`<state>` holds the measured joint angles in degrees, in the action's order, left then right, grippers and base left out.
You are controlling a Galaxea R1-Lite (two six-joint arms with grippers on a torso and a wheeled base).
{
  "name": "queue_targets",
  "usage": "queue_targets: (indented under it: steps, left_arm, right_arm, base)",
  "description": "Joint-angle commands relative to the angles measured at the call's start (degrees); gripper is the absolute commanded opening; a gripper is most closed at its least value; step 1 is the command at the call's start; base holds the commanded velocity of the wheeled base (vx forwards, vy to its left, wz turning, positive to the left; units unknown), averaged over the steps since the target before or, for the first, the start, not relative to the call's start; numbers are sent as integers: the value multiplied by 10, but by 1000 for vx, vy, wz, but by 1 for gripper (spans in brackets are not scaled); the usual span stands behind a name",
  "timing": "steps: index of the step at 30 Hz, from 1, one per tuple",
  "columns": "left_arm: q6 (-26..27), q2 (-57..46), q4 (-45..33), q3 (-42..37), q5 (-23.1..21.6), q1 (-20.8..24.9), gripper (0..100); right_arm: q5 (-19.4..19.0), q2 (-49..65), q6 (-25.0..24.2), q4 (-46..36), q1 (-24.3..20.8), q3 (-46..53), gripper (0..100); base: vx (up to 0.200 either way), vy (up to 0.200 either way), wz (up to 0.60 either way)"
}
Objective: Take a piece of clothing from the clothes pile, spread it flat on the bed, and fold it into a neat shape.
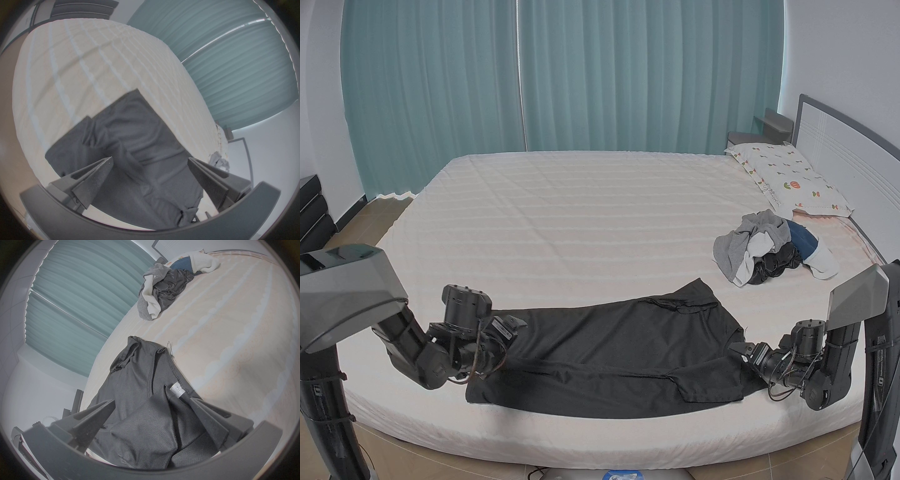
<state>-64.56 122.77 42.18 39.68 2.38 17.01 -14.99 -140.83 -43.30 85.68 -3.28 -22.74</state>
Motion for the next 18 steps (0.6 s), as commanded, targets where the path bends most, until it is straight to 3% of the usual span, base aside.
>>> queue_targets:
  steps: [1,3,18]
  left_arm:
    - [0,68,5,9,54,58,100]
    - [1,83,12,16,77,65,100]
    - [23,106,7,44,84,61,100]
  right_arm:
    - [1,-4,1,1,-1,0,100]
    - [1,-5,1,1,-1,-1,100]
    - [3,-6,2,1,-2,-2,100]
  base:
    - [0,0,0]
    - [0,0,0]
    - [0,0,0]
